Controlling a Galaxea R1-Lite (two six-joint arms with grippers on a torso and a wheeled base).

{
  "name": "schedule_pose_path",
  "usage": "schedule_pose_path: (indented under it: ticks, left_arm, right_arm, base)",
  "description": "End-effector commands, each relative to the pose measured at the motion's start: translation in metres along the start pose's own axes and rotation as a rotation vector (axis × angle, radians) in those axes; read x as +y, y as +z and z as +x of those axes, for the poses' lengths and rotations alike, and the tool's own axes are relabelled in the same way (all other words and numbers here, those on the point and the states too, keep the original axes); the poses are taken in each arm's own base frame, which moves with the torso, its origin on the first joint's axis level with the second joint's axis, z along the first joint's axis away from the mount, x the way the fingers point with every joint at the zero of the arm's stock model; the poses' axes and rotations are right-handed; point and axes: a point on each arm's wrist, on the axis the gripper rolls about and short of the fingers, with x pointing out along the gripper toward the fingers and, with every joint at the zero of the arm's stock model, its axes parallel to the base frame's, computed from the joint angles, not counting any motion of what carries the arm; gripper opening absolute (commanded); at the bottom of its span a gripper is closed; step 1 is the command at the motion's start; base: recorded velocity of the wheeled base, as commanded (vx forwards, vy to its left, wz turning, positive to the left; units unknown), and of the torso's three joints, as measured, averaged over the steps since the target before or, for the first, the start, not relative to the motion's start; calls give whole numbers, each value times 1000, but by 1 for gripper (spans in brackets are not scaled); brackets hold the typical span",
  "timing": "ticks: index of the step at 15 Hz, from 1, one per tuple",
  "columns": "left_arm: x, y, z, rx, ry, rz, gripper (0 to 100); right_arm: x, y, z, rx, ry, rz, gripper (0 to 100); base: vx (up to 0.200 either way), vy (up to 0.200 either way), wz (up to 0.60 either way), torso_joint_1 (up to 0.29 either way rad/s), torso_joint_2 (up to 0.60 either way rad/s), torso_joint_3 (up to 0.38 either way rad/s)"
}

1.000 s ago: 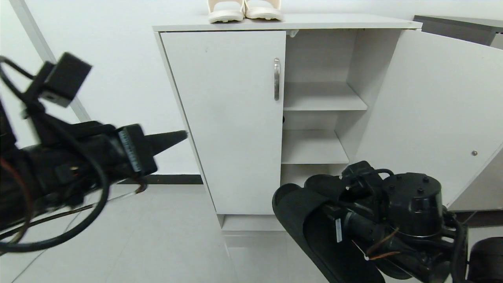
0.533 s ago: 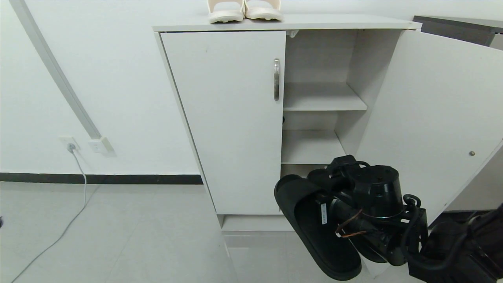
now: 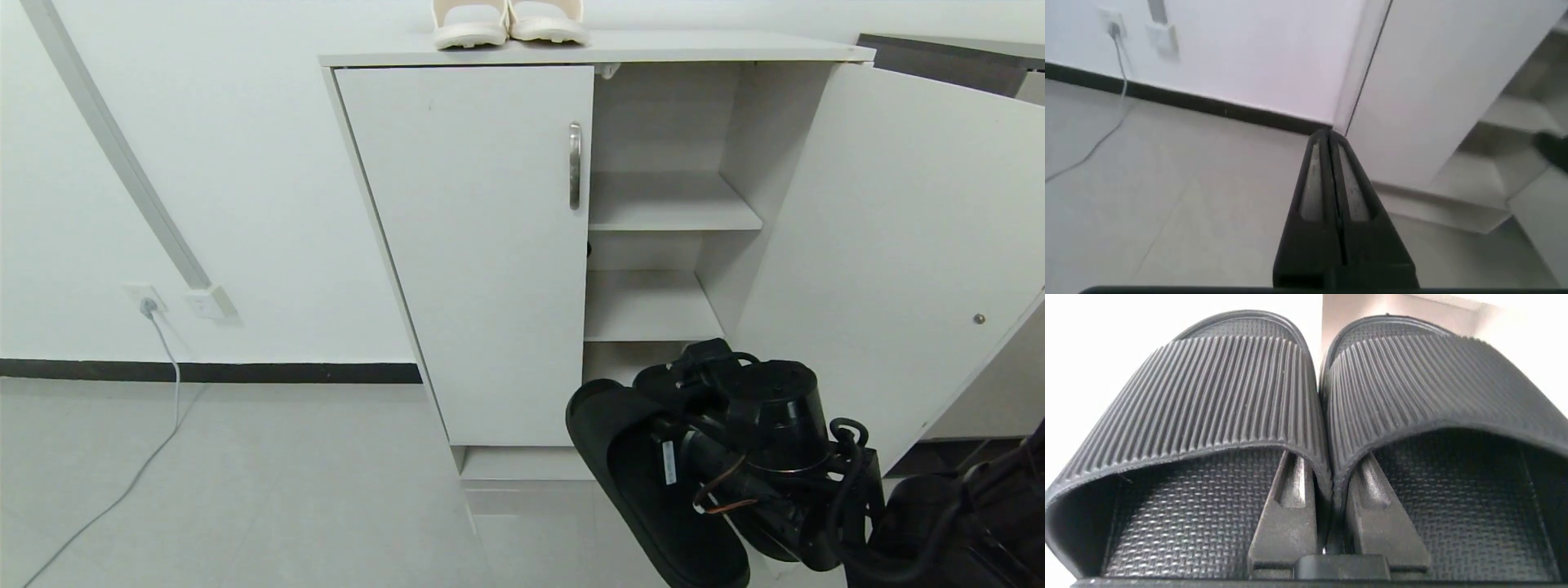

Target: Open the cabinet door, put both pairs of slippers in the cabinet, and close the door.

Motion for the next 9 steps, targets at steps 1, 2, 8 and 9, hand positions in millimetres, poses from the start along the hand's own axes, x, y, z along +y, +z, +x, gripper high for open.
schedule_pose_path:
  ticks: [1, 2, 8, 9]
  left_arm:
    - [1, -14, 0, 29, -22, 11, 0]
    - [1, -18, -1, 76, -34, 22, 0]
    - [1, -23, -6, 50, 96, 53, 0]
    - [1, -23, -7, 33, 103, 55, 0]
  right_arm:
    - [0, 0, 0, 0, 2, 0, 0]
    - [0, -1, 0, 4, 1, -3, 0]
    - [0, -3, 0, 10, 0, -8, 0]
    - [0, -3, 1, 10, 0, -8, 0]
  base:
    - [0, 0, 0, 0, 0, 0]
    - [0, 0, 0, 0, 0, 0]
    - [0, 0, 0, 0, 0, 0]
    - [0, 0, 0, 0, 0, 0]
